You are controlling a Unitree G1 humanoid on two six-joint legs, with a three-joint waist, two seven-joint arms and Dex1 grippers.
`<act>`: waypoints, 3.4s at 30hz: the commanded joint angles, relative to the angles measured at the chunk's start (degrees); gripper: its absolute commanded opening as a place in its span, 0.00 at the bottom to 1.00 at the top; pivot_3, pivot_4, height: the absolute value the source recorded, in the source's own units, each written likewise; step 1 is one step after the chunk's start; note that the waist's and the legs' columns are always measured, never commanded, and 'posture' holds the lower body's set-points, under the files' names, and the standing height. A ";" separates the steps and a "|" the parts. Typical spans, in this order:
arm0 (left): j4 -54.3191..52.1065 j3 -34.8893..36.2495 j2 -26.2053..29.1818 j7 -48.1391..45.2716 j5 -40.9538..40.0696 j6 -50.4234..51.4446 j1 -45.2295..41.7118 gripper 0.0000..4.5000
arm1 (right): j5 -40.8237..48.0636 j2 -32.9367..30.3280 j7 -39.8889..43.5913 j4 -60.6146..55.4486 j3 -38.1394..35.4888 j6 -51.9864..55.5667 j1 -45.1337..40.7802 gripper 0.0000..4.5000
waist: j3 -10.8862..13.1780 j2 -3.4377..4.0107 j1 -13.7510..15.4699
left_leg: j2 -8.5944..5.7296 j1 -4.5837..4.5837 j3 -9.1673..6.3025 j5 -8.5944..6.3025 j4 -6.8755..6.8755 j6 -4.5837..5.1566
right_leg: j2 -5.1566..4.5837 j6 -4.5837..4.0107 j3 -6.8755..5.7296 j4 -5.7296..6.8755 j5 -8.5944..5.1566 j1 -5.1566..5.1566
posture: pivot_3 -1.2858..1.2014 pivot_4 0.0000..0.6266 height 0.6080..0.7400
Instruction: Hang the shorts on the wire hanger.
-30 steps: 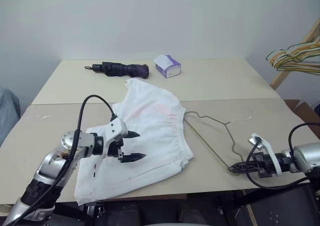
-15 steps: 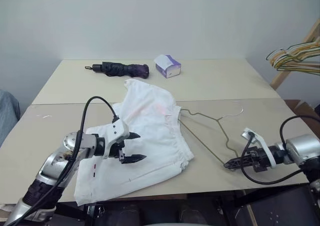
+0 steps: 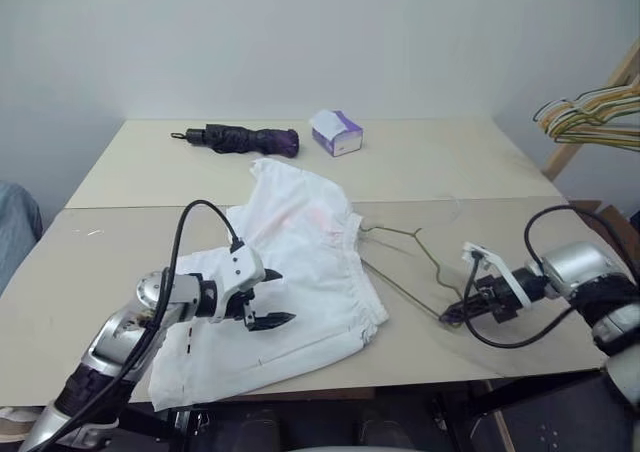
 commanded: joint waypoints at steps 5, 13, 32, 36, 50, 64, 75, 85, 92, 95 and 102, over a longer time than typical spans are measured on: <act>-1.79 1.07 -0.01 1.71 0.56 -1.44 0.83 1.00 | 2.74 1.67 3.24 5.42 3.99 -4.67 -6.96 0.00 | 0.01 0.03 1.41 | -0.02 -0.13 -0.03 -0.01 0.00 0.01 | -0.04 0.02 -0.02 0.02 0.01 -0.10 | 0.57 0.00 1.00; -1.65 1.29 -0.28 2.67 0.57 -1.72 1.22 1.00 | -4.16 9.58 1.89 19.13 -8.36 -9.02 -12.42 0.00 | 0.01 0.06 2.43 | -0.04 -0.11 0.00 -0.02 0.11 0.00 | -0.03 -0.02 -0.02 0.34 0.03 -0.17 | 0.56 0.00 1.00; 21.05 17.52 7.28 -15.60 -13.42 -6.06 -33.23 1.00 | -14.86 4.79 -24.54 -41.19 -22.27 -14.02 5.12 0.00 | 0.02 0.08 0.91 | -0.05 -0.50 -0.08 -0.11 0.40 0.05 | -0.03 0.07 -0.15 0.36 -0.02 -0.35 | 0.53 0.00 1.00; 33.26 11.11 8.53 -24.52 -6.33 -14.66 -42.87 1.00 | -16.13 4.51 -23.58 -46.43 -20.49 -12.86 4.04 0.00 | 0.02 0.08 0.73 | -0.07 -0.44 -0.10 -0.10 0.46 0.04 | 0.00 0.07 -0.19 0.40 -0.03 -0.27 | 0.53 0.00 1.00; 46.25 -18.95 13.43 -35.70 -8.01 -26.39 -57.52 1.00 | -20.19 5.97 -20.76 -53.17 -14.53 -11.26 1.59 0.00 | 0.03 0.08 -0.04 | -0.01 -0.64 -0.09 -0.11 0.53 0.06 | 0.00 0.09 -0.19 0.49 -0.07 -0.47 | 0.53 0.00 1.00; 49.02 -32.19 13.37 -35.70 -10.16 -29.67 -59.77 0.06 | -21.91 6.98 -20.61 -53.13 -13.45 -9.37 1.08 0.00 | 0.03 0.08 -0.46 | -0.03 -1.24 -0.09 -0.11 0.71 0.09 | 0.01 0.11 -0.11 0.78 -0.09 -1.18 | 0.53 0.00 1.00; 54.16 -28.03 11.38 -35.70 -2.89 -36.07 -58.29 0.00 | -25.18 9.06 -26.89 -51.32 -14.99 -15.13 3.82 0.13 | 0.03 0.08 -0.47 | -0.05 -1.24 -0.08 -0.11 0.73 0.09 | 0.01 0.12 -0.11 0.80 -0.10 -1.16 | 0.53 0.00 1.00; 63.95 -17.81 6.96 -33.65 6.75 -37.83 -59.67 0.00 | -19.71 7.18 -32.44 -54.05 -29.69 -10.16 9.28 0.87 | 0.03 0.07 -0.33 | -0.06 -1.26 -0.08 -0.11 0.75 0.09 | -0.01 0.12 -0.12 0.79 -0.10 -1.15 | 0.52 0.00 1.00; 66.82 -11.23 5.53 -34.56 9.96 -37.30 -60.76 0.00 | -11.68 11.11 -36.13 -58.76 -35.05 -1.09 18.34 0.96 | 0.00 0.03 -0.83 | -0.05 -1.23 -0.10 -0.12 0.75 0.10 | 0.00 0.11 -0.12 0.81 -0.10 -1.12 | 0.52 0.00 1.00; 67.21 -9.74 5.29 -35.28 11.38 -37.35 -60.93 0.00 | -10.47 15.30 -38.44 -57.41 -33.60 -0.49 20.16 0.96 | 0.00 0.02 -1.16 | -0.05 -1.13 -0.10 -0.11 0.75 0.09 | 0.02 0.11 -0.10 0.86 -0.09 -1.08 | 0.52 0.00 1.00; 67.02 -7.12 5.03 -35.26 13.37 -37.25 -60.89 0.00 | -8.57 27.07 -42.61 -49.70 -30.14 -2.88 20.50 0.84 | -0.08 -0.14 -1.00 | -0.05 -1.18 -0.14 -0.12 0.75 0.11 | 0.03 0.11 -0.09 0.88 -0.09 -1.10 | 0.53 0.00 1.00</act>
